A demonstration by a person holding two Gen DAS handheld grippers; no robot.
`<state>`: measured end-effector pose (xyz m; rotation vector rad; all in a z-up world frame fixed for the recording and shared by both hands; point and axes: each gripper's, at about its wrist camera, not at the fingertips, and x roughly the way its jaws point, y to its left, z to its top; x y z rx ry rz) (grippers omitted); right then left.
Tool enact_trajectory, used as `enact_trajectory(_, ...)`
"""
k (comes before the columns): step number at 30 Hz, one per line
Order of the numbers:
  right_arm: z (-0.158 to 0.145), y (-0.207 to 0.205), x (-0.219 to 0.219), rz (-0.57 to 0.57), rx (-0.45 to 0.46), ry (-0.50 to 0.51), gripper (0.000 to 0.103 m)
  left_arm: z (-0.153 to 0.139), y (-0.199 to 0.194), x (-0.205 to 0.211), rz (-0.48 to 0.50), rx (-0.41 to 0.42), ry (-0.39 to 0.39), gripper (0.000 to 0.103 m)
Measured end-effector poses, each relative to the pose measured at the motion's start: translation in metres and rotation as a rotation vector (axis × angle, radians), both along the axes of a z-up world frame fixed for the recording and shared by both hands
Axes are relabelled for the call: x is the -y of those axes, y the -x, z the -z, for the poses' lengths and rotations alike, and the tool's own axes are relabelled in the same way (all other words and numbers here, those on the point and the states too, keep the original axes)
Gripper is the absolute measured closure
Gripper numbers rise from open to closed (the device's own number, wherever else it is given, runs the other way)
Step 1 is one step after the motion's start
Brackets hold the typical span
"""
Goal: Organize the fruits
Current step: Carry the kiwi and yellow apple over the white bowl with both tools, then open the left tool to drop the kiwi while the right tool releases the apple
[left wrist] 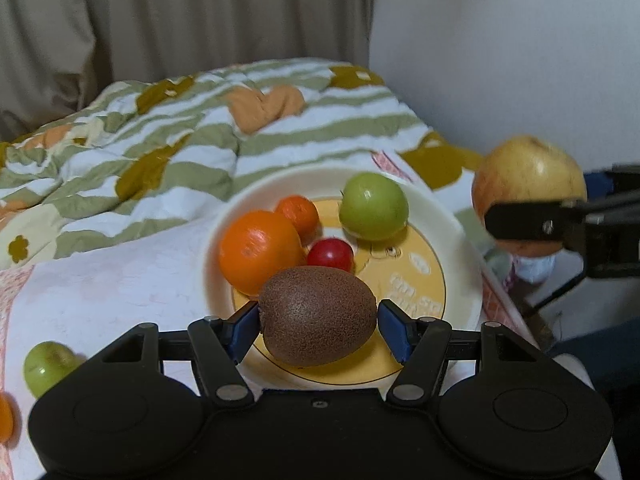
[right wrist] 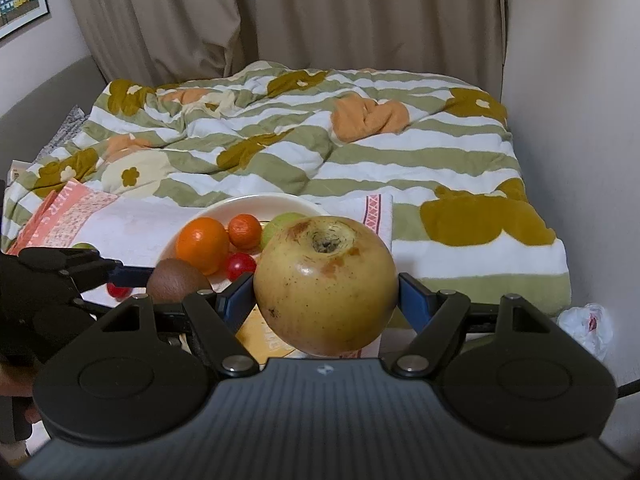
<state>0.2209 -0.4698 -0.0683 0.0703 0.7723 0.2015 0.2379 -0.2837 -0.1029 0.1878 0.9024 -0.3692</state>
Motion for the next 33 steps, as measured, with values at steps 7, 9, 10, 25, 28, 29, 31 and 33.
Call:
enact_trajectory(7,0.005,-0.007,0.000,0.024,-0.019,-0.003,0.012,0.008,-0.006,0.004,0.037,-0.053,-0.013,0.034)
enact_trajectory(9,0.004,-0.008,0.000,0.029,-0.020,-0.001,0.012,0.007,-0.006,0.003,0.047,-0.057,-0.004,0.027)
enact_trajectory(10,0.004,-0.009,-0.001,0.030,-0.020,0.000,0.012,0.005,-0.006,0.003,0.047,-0.045,0.001,0.020)
enact_trajectory(25,-0.001,-0.015,-0.022,-0.027,-0.015,0.009,0.012,-0.047,0.030,-0.041,-0.053,0.072,0.057,0.001)
enact_trajectory(28,0.006,-0.019,-0.032,-0.050,-0.019,0.014,0.012,-0.055,0.040,-0.051,-0.093,0.098,0.057,0.001)
enact_trajectory(29,0.008,-0.020,-0.035,-0.055,-0.022,0.014,0.012,-0.058,0.043,-0.054,-0.108,0.111,0.051,0.001)
enact_trajectory(31,0.015,-0.022,-0.039,-0.065,-0.026,0.013,0.012,-0.062,0.049,-0.060,-0.135,0.132,0.048,0.001)
enact_trajectory(33,0.022,-0.024,-0.043,-0.075,-0.029,0.018,0.012,-0.066,0.053,-0.068,-0.161,0.145,0.053,0.001)
